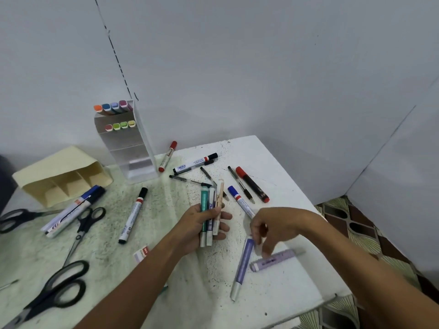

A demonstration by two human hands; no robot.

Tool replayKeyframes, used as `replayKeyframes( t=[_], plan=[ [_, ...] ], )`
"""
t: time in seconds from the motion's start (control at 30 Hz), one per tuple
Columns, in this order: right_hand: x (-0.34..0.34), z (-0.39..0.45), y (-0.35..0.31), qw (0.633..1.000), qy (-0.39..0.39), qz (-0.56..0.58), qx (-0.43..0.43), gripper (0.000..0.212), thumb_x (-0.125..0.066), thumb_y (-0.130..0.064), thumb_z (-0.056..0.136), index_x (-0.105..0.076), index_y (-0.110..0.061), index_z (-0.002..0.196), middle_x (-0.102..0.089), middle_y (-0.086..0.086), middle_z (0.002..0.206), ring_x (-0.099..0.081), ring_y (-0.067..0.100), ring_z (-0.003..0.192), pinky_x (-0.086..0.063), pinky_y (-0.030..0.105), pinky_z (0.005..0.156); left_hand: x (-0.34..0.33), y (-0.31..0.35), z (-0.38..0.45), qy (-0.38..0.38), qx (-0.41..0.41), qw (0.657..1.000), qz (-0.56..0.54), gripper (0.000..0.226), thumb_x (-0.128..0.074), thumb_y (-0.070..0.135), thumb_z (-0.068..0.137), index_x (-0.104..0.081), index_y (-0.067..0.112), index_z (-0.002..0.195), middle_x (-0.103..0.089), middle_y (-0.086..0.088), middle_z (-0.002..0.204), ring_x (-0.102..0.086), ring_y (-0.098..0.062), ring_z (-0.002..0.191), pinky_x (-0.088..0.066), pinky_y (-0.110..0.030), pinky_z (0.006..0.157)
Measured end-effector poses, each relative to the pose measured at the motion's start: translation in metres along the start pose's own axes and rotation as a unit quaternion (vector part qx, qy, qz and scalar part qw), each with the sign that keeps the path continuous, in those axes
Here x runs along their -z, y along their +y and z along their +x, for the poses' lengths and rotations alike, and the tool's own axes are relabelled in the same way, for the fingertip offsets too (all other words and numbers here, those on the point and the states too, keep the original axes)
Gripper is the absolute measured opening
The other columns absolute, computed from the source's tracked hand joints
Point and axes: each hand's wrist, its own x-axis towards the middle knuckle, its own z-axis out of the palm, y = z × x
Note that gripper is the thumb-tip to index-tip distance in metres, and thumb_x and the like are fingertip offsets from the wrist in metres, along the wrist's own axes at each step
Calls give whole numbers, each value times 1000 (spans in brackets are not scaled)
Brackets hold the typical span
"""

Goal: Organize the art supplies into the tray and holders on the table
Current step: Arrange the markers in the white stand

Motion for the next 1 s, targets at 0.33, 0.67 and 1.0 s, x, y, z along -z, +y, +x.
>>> replayKeyframes(
  t=[0.33, 0.67, 1.0],
  plan=[
    [-52, -22, -7, 980, 162, -74, -86, 15, -78, -32, 78, -65, -25, 79, -64, -6, 86, -58, 12, 81, -45, 25, 66, 1, -8, -19, -43, 27, 998, 31, 25, -58, 13, 94, -55, 2, 116, -71, -18, 94, -67, -24, 67, -56, -33, 57],
    [-75, 3, -18, 910, 374, 133, -121, 18, -55, -37, 96, -45, -23, 88, -57, 1, 86, -49, 8, 68, -40, 24, 60, 9, -4, -41, -11, 14, 999, 40, 18, -51, 7, 99, -56, 5, 117, -72, -16, 87, -68, -24, 64, -57, -35, 56],
    [-71, 24, -42, 913, 310, 215, -155, 22, -73, -18, 82, -55, -11, 94, -60, 4, 86, -53, 9, 66, -46, 24, 57, 23, 10, -56, 20, 32, 999, -23, 10, -47, 7, 99, -55, 5, 105, -62, -10, 68, -55, -18, 48, -53, -30, 49]
  ],
)
